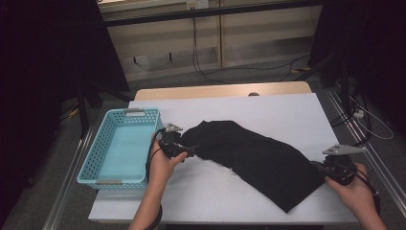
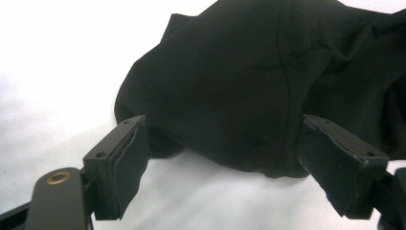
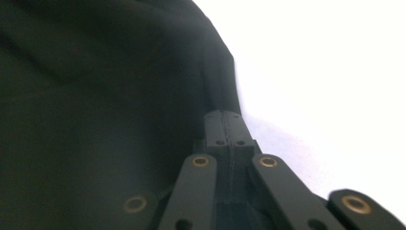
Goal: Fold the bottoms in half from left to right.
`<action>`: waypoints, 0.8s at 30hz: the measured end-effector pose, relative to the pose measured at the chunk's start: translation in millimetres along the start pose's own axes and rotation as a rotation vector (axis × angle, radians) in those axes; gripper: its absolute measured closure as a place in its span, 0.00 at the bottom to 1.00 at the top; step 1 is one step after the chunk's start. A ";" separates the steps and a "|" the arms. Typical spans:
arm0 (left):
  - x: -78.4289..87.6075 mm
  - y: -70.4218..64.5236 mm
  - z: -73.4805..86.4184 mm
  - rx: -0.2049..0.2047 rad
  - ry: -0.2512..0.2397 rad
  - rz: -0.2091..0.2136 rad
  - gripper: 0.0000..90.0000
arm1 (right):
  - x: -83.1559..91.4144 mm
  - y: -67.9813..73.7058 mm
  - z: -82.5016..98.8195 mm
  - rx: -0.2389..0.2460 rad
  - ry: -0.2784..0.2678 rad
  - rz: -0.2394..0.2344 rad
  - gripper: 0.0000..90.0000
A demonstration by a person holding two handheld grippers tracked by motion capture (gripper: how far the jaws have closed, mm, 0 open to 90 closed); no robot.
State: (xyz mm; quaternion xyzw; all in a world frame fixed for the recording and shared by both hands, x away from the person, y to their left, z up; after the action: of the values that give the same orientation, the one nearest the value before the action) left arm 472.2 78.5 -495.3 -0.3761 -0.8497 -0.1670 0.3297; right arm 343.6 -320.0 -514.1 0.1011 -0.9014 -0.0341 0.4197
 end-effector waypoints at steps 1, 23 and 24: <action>0.2 0.4 -0.6 -0.004 -0.003 -0.002 0.21 | -1.2 -0.6 0.0 0.004 -0.001 0.005 1.00; 1.2 0.3 -1.3 -0.009 -0.003 -0.004 0.21 | -6.6 -0.3 4.0 -0.116 0.031 -0.072 0.99; 1.4 0.5 -2.2 -0.004 -0.010 -0.009 0.21 | -4.9 -1.6 3.8 -0.115 0.035 -0.079 0.99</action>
State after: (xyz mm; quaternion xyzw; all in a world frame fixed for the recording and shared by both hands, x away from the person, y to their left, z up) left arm 472.8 78.4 -492.7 -0.3738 -0.8527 -0.1683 0.3239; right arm 343.9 -320.6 -520.5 0.1130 -0.8858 -0.1008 0.4386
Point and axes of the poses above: each handheld gripper's, and its own axes: x roughly backward along the jaws, z roughly out of its underside, y roughly to its left, the point moved 10 cm from there along -x, roughly forward along the jaws, and after that the axes turned 14 degrees about -x, right-handed, at the moved point
